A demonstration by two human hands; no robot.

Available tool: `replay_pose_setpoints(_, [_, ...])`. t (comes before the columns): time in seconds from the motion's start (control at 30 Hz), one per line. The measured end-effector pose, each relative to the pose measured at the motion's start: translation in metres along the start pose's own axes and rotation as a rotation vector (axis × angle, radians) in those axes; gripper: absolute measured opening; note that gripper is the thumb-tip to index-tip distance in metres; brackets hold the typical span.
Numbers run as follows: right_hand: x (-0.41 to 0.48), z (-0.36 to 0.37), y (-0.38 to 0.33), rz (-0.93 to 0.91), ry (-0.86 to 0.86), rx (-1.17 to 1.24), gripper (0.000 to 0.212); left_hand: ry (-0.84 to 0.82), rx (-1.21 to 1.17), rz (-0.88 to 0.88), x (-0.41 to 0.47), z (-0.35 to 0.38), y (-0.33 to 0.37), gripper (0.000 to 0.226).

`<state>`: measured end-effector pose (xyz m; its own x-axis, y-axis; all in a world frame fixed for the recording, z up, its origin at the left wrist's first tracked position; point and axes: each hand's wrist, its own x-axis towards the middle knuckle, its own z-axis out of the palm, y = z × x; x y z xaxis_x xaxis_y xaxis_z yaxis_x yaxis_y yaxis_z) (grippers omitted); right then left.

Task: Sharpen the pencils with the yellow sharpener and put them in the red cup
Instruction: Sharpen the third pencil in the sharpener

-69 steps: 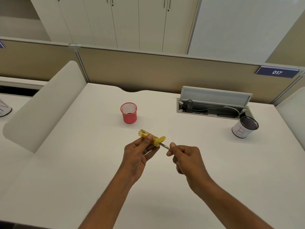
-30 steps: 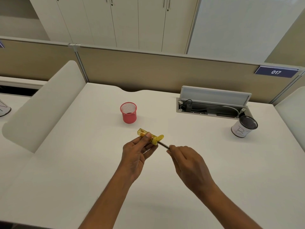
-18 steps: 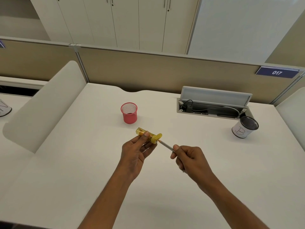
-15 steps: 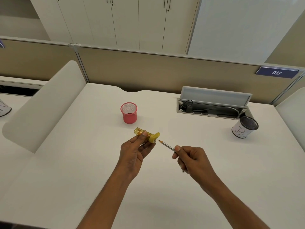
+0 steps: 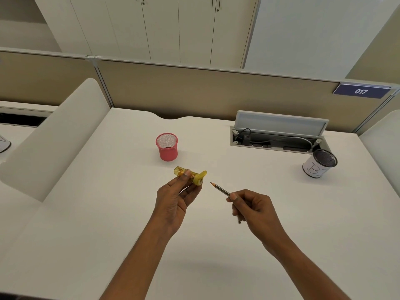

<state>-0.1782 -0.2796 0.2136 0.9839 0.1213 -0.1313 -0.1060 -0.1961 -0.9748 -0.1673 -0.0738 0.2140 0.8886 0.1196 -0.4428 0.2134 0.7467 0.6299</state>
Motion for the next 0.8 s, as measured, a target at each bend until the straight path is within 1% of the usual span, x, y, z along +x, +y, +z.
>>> replay_pose_setpoints(0.13, [0.001,0.003,0.003,0.0,0.0,0.019,0.018,0.002,-0.003,-0.007,0.001,0.001,-0.002,0.024])
replay_pose_setpoints(0.23, [0.002,0.005,0.005,-0.045,0.027,-0.044,0.015,-0.002,0.005,-0.01,0.002,0.002,-0.003,0.025])
replay_pose_setpoints(0.3, [0.001,0.006,0.005,-0.134,0.066,-0.142,0.013,-0.01,0.019,-0.01,0.002,0.003,-0.003,0.025])
replay_pose_setpoints(0.47, [0.003,0.007,0.005,-0.456,0.159,-0.471,0.006,-0.017,0.041,-0.016,0.002,0.006,-0.004,0.023])
replay_pose_setpoints(0.57, [0.006,0.005,0.007,-0.611,0.209,-0.659,0.01,-0.008,0.034,-0.021,0.002,0.007,-0.004,0.025])
replay_pose_setpoints(0.67, [0.008,0.004,0.006,-0.742,0.258,-0.786,0.011,-0.007,0.033,-0.025,0.002,0.007,-0.004,0.024])
replay_pose_setpoints(0.8, [0.012,0.004,0.007,-0.846,0.255,-0.917,0.014,-0.014,0.036,-0.027,0.0,0.009,-0.005,0.025])
